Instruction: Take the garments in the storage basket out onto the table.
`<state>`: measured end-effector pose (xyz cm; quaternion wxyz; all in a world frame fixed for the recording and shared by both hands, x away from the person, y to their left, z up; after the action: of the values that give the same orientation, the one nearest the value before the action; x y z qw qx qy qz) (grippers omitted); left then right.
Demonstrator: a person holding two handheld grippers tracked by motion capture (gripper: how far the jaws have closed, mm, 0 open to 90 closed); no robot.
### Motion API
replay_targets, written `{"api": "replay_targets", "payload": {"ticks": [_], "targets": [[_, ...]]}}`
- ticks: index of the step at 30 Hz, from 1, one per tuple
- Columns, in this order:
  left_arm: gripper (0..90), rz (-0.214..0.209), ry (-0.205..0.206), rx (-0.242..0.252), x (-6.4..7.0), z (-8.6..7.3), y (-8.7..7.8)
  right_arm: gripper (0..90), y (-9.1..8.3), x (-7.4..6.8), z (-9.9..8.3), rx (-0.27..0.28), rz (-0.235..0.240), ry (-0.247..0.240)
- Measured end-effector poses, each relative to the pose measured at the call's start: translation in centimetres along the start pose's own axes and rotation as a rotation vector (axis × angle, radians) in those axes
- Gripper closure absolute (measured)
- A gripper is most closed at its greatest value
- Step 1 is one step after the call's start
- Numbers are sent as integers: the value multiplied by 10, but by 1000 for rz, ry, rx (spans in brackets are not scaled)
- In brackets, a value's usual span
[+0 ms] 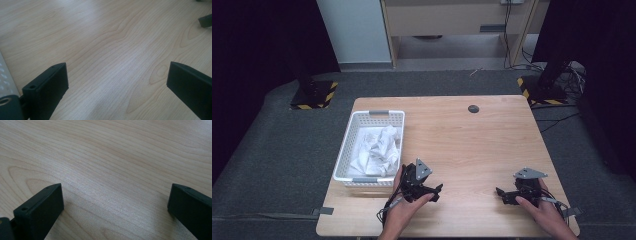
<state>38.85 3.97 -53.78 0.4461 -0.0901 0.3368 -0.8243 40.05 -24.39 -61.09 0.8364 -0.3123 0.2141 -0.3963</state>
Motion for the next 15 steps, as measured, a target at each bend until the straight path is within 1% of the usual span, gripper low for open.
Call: {"api": "replay_targets", "payload": {"ticks": [9,15], "targets": [[34,3,-11,4,-6,4,-7,5,0,0,0,0,1,0],[34,17,-15,9,-11,8,-14,5,0,0,0,0,1,0]]}}
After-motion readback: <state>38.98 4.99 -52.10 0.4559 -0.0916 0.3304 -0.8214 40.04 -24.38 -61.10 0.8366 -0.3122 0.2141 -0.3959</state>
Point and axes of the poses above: each handheld gripper's, and its own axes: y roughly forward along the jaws, z roughly out of its top, x roughly to its right, the point moved 10 cm from there along y, roughly forward along the jaws, and after that the axes turned 9 degrees about z, right-handed, at the moved point
